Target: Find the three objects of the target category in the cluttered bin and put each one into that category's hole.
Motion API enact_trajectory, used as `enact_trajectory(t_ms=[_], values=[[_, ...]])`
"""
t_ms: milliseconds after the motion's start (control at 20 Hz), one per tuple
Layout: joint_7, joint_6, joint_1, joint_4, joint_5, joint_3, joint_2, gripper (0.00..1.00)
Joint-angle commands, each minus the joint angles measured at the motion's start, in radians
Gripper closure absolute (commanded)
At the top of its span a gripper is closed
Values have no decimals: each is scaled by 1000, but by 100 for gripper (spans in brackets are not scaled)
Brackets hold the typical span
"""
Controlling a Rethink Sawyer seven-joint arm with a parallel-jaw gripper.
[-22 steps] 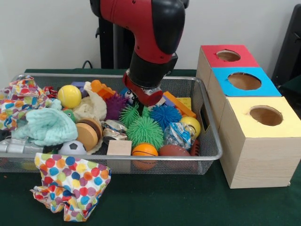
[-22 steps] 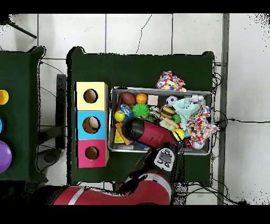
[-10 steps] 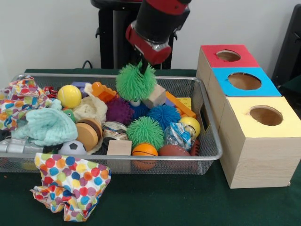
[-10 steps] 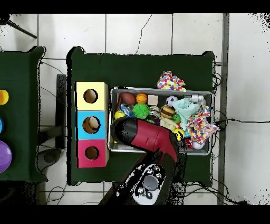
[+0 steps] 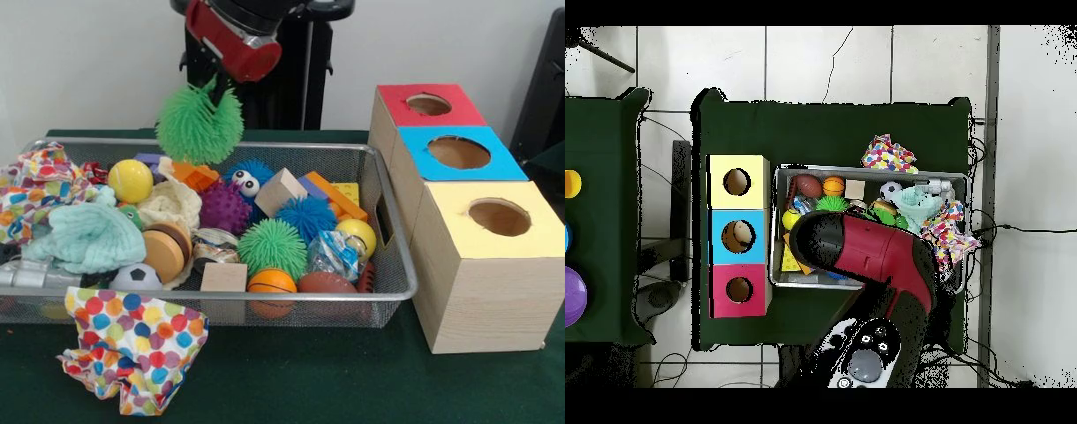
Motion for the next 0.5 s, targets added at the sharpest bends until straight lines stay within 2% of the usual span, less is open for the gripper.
enact_trajectory(t_ms=[50,500], values=[[22,-121,-56,-47,-98,44,67,100],[52,-276,-126,-28,-119,96,148,100]])
